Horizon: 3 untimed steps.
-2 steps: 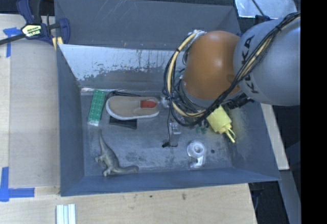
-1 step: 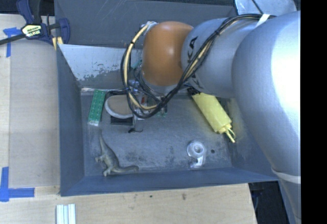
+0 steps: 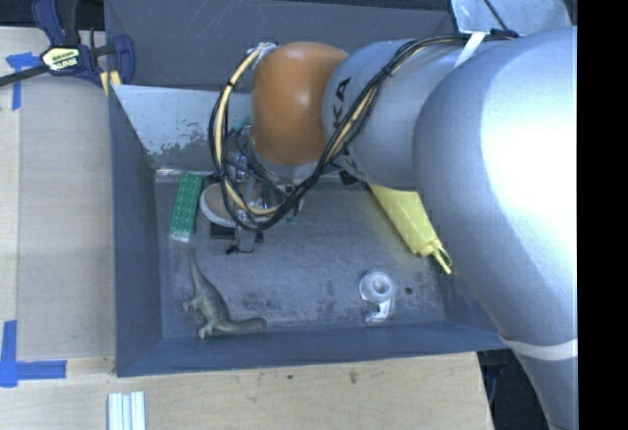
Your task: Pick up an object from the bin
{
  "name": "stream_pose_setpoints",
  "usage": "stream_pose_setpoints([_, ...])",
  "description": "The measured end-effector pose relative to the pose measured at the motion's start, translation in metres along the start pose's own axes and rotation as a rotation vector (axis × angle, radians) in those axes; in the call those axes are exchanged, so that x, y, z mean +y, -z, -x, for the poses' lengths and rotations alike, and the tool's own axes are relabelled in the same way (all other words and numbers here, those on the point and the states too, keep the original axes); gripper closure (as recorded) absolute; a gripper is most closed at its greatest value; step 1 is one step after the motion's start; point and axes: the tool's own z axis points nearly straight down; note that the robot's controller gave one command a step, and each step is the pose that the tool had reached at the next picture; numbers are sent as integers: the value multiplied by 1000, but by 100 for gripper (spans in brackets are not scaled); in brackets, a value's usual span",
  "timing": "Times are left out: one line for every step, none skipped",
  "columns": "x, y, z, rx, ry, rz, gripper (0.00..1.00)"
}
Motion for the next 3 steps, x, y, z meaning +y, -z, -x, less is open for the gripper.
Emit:
stream_pose_setpoints([-7, 29, 11, -2, 34, 0, 0])
stream_pose_setpoints([-1, 3, 3, -8, 1, 2, 0])
stream_pose_setpoints([9, -5, 11, 4, -205, -3, 100])
